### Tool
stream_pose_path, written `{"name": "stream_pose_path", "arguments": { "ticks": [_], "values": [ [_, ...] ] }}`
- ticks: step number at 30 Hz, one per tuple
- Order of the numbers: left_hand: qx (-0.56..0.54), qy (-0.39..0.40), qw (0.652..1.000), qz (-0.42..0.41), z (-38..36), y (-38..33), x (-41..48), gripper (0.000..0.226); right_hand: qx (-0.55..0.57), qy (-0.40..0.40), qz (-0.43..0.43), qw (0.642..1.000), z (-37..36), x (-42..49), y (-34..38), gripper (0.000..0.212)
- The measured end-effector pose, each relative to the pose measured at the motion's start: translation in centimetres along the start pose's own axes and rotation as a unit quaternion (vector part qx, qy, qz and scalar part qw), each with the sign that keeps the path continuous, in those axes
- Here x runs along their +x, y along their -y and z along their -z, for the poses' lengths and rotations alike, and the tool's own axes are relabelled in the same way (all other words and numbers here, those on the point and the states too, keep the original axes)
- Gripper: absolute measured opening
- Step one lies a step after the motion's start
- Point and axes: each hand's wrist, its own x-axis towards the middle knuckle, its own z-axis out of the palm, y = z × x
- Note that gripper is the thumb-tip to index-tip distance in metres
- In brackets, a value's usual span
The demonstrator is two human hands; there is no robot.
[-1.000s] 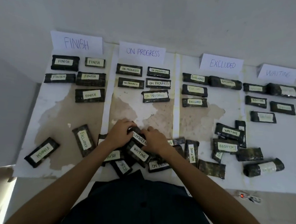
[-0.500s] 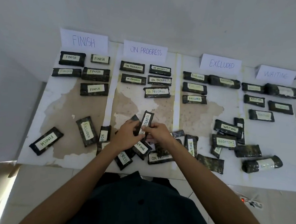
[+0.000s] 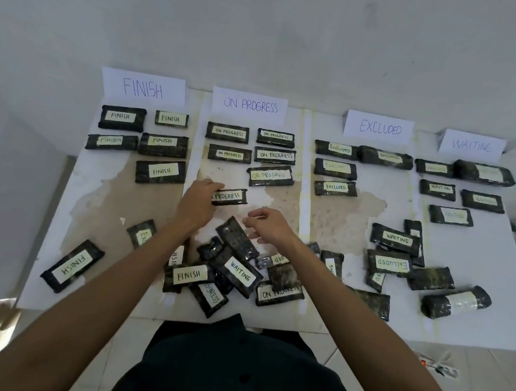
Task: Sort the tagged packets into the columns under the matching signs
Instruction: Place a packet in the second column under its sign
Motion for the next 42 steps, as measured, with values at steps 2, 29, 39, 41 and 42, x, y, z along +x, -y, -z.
{"name": "stream_pose_path", "arguments": {
  "ticks": [2, 29, 39, 41, 42],
  "values": [
    [0.033, -0.009, 0.999, -0.007, 0.4, 1.1, 1.8, 0.054, -0.021, -0.002, 0.009, 1.0, 0.3, 0.7, -0.2, 0.022],
    [-0.08, 0.037, 0.996, -0.031, -2.0, 1.5, -0.1, 0.04, -0.414, -0.047, 0.068, 0.906, -5.9, 1.4, -2.0, 0.083],
    [-0.458, 0.107, 0.829, 0.302, -1.7, -3.1, -6.8, 0.045, -0.267, -0.083, 0.264, 0.923, -2.7, -1.0, -0.6, 0.021],
    [-0.539, 0.073, 0.786, 0.294, -1.6, -4.2, -7.2, 0.034, -0.295, -0.039, 0.325, 0.897, -2.5, -2.2, -0.6, 0.028],
    [-0.553, 0.042, 0.781, 0.289, -1.6, -4.7, -7.4, 0.028, -0.302, -0.021, 0.338, 0.891, -2.2, -2.6, -0.6, 0.031]
  ]
}}
